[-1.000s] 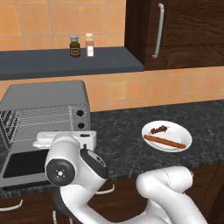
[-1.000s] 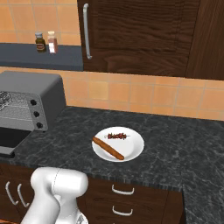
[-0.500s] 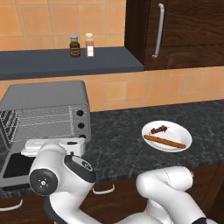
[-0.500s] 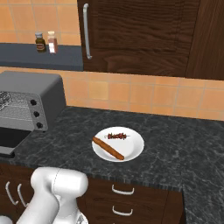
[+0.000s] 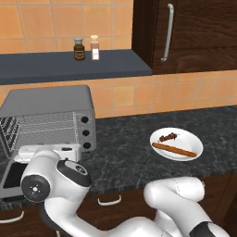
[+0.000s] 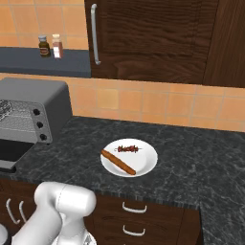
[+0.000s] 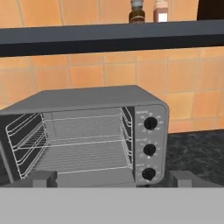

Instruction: Pick up the kebab skewer and baguette bread, and place them inside the toaster oven. Close the toaster oven door and start by setting the timer.

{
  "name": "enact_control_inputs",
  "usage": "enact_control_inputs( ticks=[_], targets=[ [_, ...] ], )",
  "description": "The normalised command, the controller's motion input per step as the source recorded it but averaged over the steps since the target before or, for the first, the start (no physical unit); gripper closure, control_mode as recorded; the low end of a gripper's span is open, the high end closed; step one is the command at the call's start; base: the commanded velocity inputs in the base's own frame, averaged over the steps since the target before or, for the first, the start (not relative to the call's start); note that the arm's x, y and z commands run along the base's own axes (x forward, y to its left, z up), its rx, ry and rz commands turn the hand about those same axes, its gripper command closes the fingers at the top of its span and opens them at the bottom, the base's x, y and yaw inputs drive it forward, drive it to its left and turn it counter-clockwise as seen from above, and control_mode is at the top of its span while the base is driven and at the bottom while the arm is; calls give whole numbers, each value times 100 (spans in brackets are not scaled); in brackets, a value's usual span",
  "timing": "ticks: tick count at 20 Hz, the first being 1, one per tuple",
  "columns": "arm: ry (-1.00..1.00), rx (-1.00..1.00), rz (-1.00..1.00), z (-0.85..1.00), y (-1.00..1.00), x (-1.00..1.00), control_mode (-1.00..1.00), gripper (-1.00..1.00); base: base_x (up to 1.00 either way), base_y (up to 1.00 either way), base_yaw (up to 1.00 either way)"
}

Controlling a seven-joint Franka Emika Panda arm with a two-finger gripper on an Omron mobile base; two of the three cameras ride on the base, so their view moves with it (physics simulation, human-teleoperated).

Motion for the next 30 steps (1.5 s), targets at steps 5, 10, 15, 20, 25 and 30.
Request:
enact_control_inputs(
  ticks=[5, 10, 15, 20, 25, 30],
  targets=[
    [0, 0, 0, 0, 1, 40, -100, -100, 0, 0, 0],
    [0, 0, 9, -21, 0, 47, -100, -100, 0, 0, 0],
    [0, 0, 9, -42, 0, 38, -100, -100, 0, 0, 0],
    [0, 0, 1, -13, 19, 58, -100, -100, 0, 0, 0],
    [1, 0, 0, 0, 43, 27, -100, -100, 0, 0, 0],
    [1, -2, 0, 0, 47, 27, -100, -100, 0, 0, 0]
  ],
)
